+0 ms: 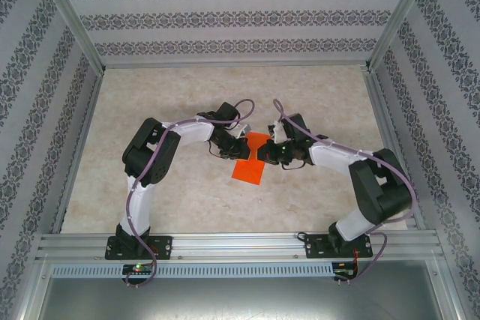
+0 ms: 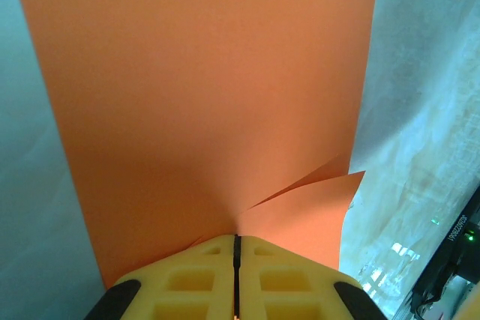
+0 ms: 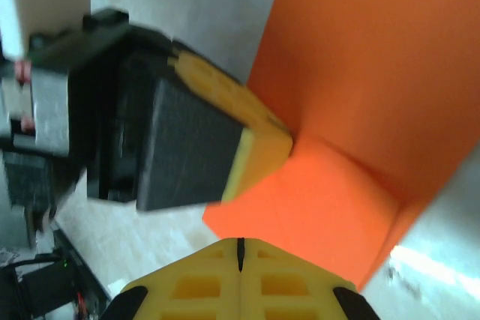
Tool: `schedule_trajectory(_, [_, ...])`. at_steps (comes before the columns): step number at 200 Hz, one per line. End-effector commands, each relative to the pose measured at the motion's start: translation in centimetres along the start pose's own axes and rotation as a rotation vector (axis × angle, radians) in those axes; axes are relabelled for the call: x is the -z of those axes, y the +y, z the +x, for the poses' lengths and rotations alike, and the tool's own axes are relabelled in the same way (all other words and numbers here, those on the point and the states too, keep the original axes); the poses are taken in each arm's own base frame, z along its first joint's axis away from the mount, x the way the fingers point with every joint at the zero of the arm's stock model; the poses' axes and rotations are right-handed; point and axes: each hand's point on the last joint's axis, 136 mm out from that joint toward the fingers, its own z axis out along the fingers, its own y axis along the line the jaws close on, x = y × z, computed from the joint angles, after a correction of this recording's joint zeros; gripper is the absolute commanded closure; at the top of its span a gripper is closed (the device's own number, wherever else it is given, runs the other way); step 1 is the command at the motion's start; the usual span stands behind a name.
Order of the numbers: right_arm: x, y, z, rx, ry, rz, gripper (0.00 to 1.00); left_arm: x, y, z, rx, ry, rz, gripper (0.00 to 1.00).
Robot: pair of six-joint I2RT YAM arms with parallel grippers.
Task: Fold a paper plane with a square sheet of paper (pick it up from the middle)
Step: Fold the triangle a second time at the center of the table.
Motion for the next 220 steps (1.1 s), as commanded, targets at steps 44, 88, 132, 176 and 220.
schedule_trajectory(44, [-2.0,-4.8,-0.3,-0.01,0.054,0.12,0.96,-1.3,2.8,1.4,0.01,0.041,-0.09,0.91])
schedule_trajectory(88, [-1.7,-7.3,0.4,-0.027,0.065,0.205,0.96,-1.3,2.7,1.4,0.006,0.044,-0.088,0.91])
schedule_trajectory(132, [0.0,-8.2,0.9,-0.019,0.053,0.284,0.95,-1.1,2.4,1.4,0.005,0.046,-0.081,0.9])
schedule_trajectory(176, [1.5,-6.1,0.1,0.021,0.014,0.252,0.95,-0.3,0.9,0.7,-0.011,0.025,-0.041,0.88])
schedule_trajectory(220, [1.9,-4.1,-0.5,0.069,-0.006,0.176,0.87,1.5,-2.1,-1.1,-0.044,-0.028,0.022,0.79])
